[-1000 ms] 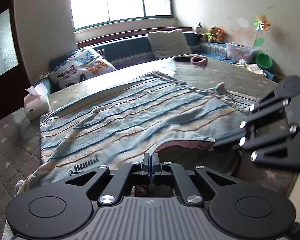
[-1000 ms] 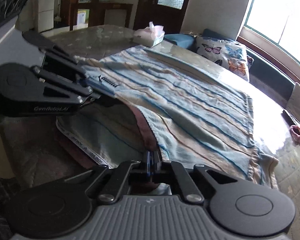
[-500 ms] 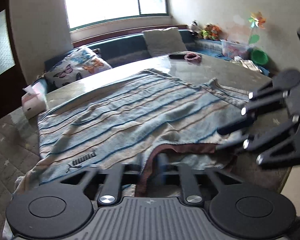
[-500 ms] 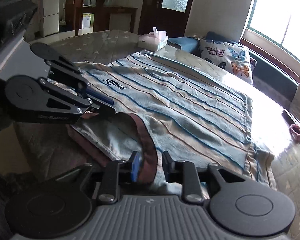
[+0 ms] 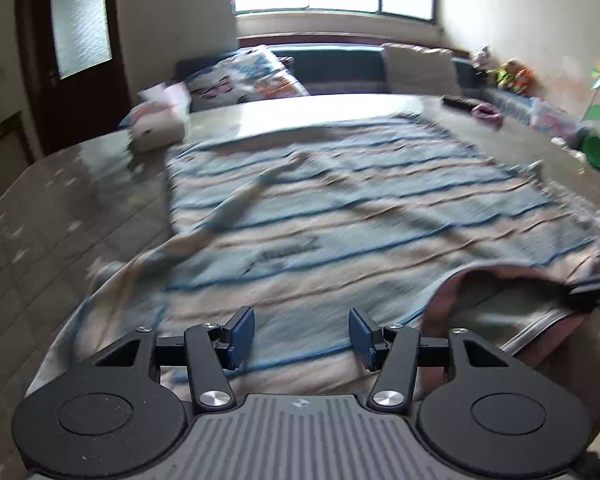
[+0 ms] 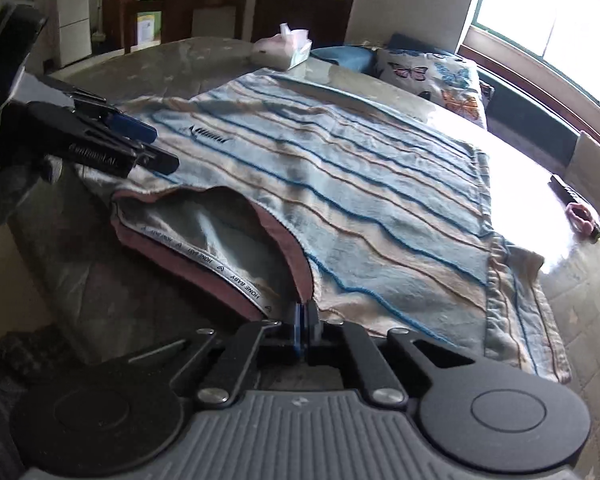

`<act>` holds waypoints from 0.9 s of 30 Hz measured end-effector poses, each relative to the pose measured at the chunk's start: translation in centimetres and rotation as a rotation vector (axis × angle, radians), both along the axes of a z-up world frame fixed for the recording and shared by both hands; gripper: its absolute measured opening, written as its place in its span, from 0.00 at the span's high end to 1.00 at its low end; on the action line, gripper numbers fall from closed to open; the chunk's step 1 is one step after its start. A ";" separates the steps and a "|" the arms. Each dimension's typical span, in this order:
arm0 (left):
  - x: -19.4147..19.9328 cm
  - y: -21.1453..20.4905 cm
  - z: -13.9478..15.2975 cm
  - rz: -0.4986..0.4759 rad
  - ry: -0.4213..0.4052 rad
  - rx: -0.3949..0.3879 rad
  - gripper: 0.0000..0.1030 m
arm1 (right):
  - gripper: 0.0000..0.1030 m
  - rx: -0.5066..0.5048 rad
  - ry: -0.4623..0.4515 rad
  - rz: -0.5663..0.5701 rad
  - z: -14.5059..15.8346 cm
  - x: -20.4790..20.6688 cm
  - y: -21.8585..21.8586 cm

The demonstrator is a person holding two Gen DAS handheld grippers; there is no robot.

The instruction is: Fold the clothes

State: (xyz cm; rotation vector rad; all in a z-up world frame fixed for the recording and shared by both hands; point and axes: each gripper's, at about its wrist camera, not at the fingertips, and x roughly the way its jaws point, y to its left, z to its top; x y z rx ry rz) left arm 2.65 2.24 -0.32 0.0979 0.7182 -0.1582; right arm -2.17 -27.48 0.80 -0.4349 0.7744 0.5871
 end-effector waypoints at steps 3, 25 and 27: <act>-0.3 1.4 0.0 0.034 0.005 0.000 0.44 | 0.95 0.011 0.029 0.041 0.8 0.3 -0.1; -1.8 5.6 -0.4 0.202 0.016 -0.013 0.19 | 0.69 0.150 0.050 -0.003 -0.9 8.6 4.6; -1.7 6.0 -0.4 0.214 0.014 -0.011 0.18 | 0.68 0.145 0.052 0.010 -1.0 8.0 4.5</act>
